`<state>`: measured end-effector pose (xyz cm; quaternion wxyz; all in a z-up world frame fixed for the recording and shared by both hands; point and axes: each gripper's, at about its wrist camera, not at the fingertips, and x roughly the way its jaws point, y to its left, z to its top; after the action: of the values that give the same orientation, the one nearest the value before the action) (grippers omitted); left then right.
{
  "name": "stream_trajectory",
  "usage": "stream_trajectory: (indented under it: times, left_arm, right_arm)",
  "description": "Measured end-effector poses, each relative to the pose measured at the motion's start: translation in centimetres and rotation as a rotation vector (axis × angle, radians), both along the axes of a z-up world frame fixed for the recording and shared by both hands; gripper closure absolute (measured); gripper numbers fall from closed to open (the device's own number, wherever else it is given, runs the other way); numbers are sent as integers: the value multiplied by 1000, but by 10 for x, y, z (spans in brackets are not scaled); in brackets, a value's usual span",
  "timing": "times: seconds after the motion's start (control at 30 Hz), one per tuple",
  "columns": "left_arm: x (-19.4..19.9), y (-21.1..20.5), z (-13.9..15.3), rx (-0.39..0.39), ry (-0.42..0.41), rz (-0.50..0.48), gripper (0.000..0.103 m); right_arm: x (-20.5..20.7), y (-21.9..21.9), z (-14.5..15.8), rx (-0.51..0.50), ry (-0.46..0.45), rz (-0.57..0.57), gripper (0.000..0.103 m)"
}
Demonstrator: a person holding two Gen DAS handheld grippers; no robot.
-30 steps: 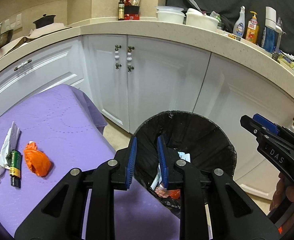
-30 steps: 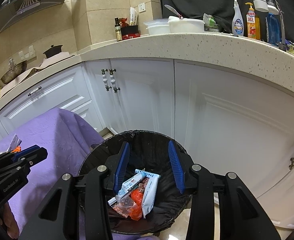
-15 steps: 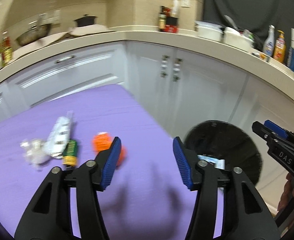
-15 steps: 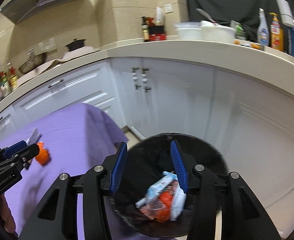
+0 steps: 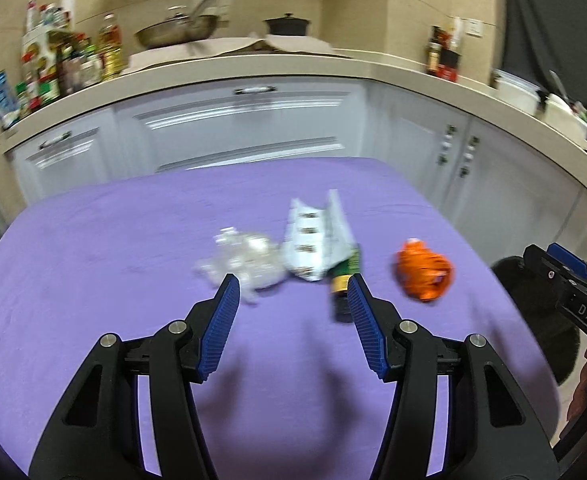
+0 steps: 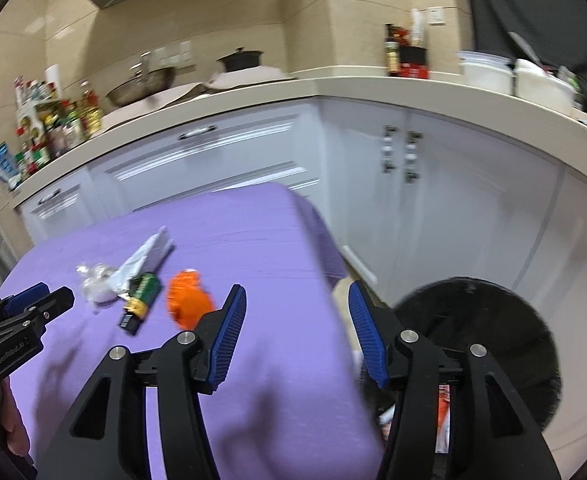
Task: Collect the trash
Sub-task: 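Move both open tools back toward the remaining trash on the table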
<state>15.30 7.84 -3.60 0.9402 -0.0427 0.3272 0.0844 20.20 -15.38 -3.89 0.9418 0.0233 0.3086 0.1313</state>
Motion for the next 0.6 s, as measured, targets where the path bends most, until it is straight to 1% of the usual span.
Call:
stream_trajectory:
  times: [0.13, 0.37, 0.4, 0.43, 0.6]
  left_arm:
    - [-8, 22, -4, -4, 8, 40, 48]
    - [-10, 52, -12, -26, 29, 94, 47]
    - [-10, 55, -13, -31, 32, 98, 45]
    - [-11, 58, -14, -36, 32, 102, 40]
    - [-7, 64, -16, -50, 34, 103, 39]
  right_arm:
    - [9, 27, -4, -10, 18, 49, 49]
    - [25, 62, -16, -40, 65, 103, 48]
    - [27, 66, -19, -46, 75, 109, 48]
    - [29, 69, -21, -52, 84, 113, 48]
    - [35, 82, -30, -74, 120, 130, 48]
